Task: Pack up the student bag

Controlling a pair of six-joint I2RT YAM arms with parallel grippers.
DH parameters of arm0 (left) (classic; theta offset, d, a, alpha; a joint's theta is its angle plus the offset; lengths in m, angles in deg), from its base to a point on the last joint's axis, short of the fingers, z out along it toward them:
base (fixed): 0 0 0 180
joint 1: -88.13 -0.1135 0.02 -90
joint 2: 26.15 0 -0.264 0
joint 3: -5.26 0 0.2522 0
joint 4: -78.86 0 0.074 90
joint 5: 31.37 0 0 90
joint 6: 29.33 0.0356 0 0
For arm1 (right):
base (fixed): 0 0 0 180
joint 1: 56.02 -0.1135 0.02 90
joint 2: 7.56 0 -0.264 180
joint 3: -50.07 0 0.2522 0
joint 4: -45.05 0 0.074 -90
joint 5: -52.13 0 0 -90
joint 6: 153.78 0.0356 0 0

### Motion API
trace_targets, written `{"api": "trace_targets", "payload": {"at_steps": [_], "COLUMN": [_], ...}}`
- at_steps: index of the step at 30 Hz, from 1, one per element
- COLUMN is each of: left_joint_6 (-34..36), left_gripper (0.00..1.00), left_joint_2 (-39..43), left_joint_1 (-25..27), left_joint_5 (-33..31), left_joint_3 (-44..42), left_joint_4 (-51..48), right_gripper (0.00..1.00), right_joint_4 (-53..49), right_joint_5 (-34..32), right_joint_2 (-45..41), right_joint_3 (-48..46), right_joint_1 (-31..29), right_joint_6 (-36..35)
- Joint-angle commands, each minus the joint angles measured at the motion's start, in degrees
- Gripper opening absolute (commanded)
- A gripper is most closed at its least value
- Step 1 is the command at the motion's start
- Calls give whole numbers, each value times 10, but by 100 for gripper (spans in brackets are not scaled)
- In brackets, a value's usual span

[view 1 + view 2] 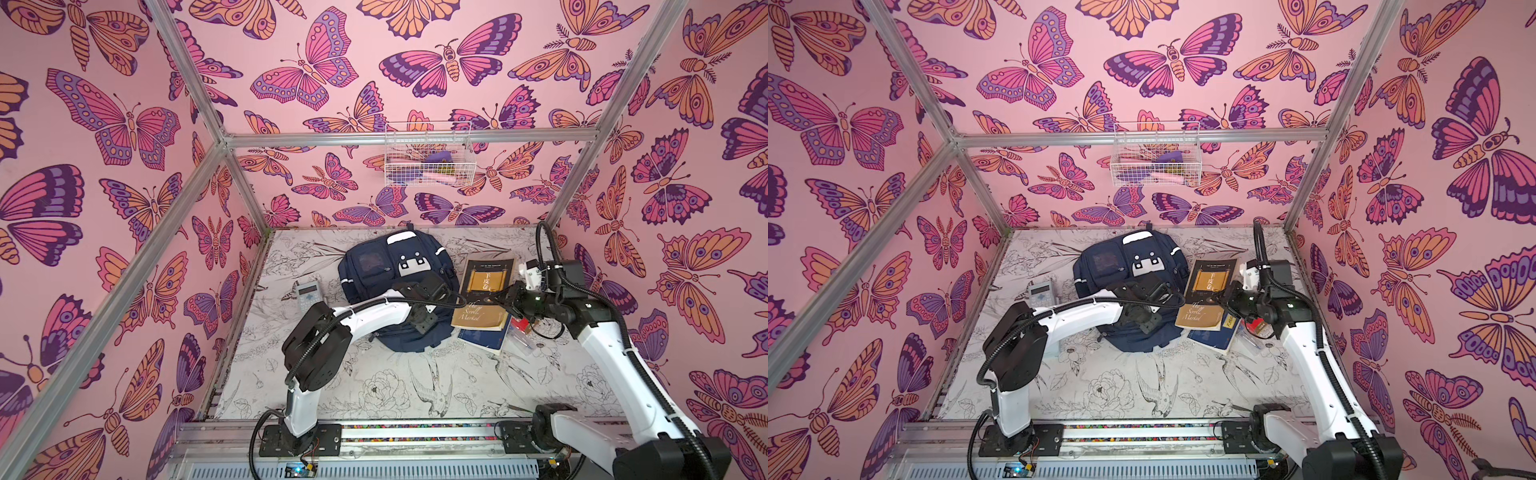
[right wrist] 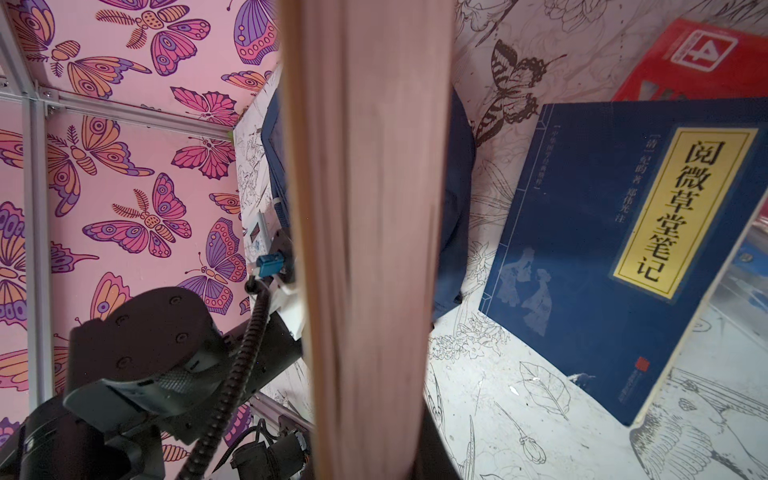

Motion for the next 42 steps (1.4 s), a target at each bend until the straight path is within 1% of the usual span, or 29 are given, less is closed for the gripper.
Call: {"api": "trace_targets", "payload": {"at_steps": [1,2,3,5,6,9,11,12,13,15,19,22,23,26,29,30,32,33,35,36,37,39,41,42], "left_joint_6": [-15,-15,-15,-14,-13,-18,-21,-23,-25,-24,-21,-27,-28,-28,-29,-31,-34,-37,-40,-42,-47,-50,-47,-47], "left_gripper": [52,49,44,28,23,14,3,0,0,3,16,31,33,35,35,33,24,21,23,27,34,40,39,36], "left_joint_2": [22,26,26,12,6,-12,-21,-22,-20,-16,-4,6,11,16,6,-1,-13,-20,-30,-33,-35,-38,-44,-48], "left_joint_1": [-9,-12,-15,-19,-19,-19,-20,-20,-20,-20,-20,-20,-20,-19,-19,-20,-20,-20,-20,-20,-19,-19,-19,-19], "left_joint_5": [-40,-33,-24,1,7,32,58,66,76,92,131,153,162,173,164,154,137,130,128,121,110,97,95,92], "left_joint_3": [-4,-13,-17,-17,-17,-19,-17,-16,-15,-18,-31,-41,-46,-54,-57,-56,-50,-45,-35,-32,-31,-28,-27,-25], "left_joint_4": [25,36,42,42,41,41,38,36,33,33,27,21,21,19,14,10,7,5,0,1,2,2,2,2], "right_gripper": [0,0,0,0,0,0,0,0,0,0,0,0,0,0,0,0,0,0,0,0,0,0,0,0], "right_joint_4": [11,10,10,12,12,4,-6,-8,-10,-8,-11,-16,-15,-13,-13,-14,-13,-13,-14,-15,-16,-15,-15,-15], "right_joint_5": [10,7,4,0,0,-1,-7,-9,-11,-15,-35,-36,-36,-38,-35,-34,-34,-34,-33,-33,-33,-33,-33,-33], "right_joint_2": [-12,-15,-18,-22,-21,-16,-17,-18,-19,-19,-11,-9,-11,-12,-10,-10,-12,-13,-12,-12,-12,-14,-17,-18], "right_joint_3": [4,2,0,-4,-5,2,7,9,9,7,10,13,11,6,6,6,6,6,7,8,8,7,7,7], "right_joint_1": [-4,-3,-4,-3,-3,-3,-3,-4,-3,-3,-3,-3,-3,-3,-3,-3,-3,-3,-3,-3,-3,-3,-3,-3], "right_joint_6": [5,4,4,7,8,4,-2,-6,-7,-6,-9,-13,-13,-13,-13,-13,-13,-13,-13,-13,-13,-11,-9,-8]}}
